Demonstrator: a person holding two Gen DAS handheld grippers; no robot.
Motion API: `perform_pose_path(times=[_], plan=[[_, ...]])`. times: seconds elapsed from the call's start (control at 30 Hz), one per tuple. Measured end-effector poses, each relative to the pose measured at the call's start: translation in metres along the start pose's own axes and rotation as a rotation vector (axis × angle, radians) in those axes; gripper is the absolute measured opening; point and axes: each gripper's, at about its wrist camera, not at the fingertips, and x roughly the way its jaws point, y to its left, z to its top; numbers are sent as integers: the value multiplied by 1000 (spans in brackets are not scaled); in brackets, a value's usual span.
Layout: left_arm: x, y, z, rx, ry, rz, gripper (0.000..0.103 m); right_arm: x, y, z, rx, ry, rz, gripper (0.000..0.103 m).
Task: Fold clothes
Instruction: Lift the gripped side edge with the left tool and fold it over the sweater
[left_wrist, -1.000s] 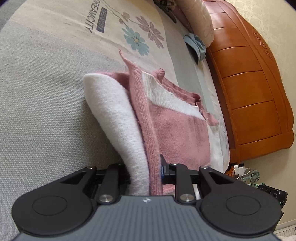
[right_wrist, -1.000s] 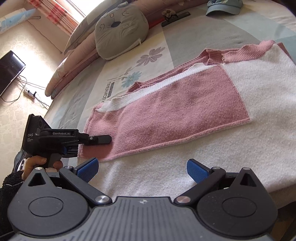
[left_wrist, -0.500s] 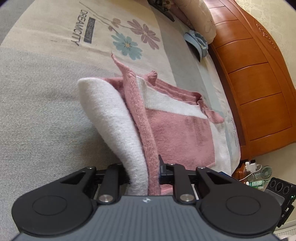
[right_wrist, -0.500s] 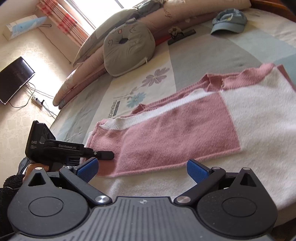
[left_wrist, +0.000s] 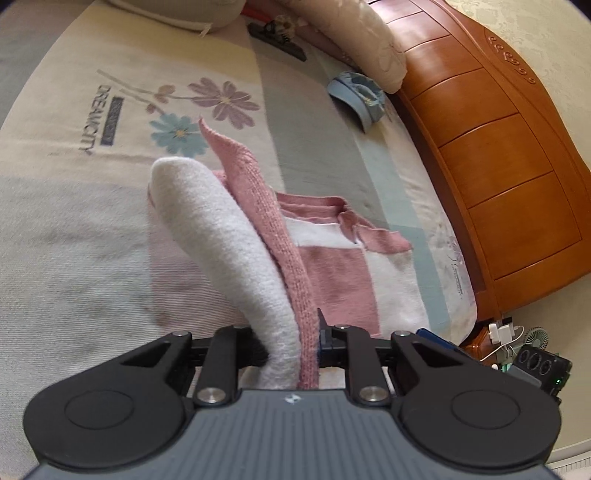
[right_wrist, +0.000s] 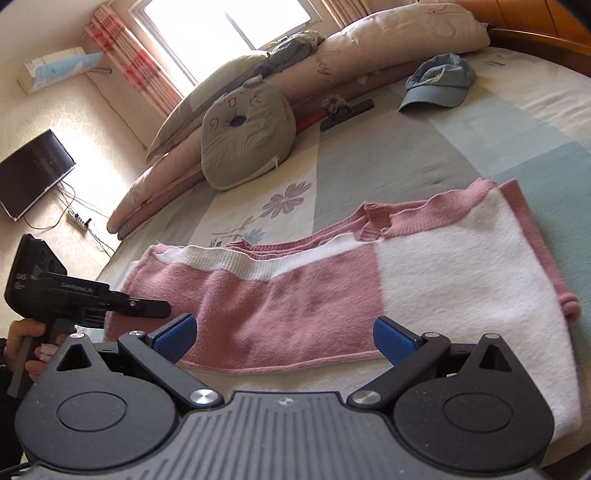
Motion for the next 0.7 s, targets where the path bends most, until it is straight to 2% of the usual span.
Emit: perform_pose_path(times=[0.17,0.5,0.7], plan=[[2,-36,-1,21,0,-1,19,-16,-17,3,15,-43,13,103],[35,-98,12,50,22,49,19,-54,-59,2,73,-131,10,103],[58,-130,21,69,45,76,19,-65,-77,0,76,-128,40,103]])
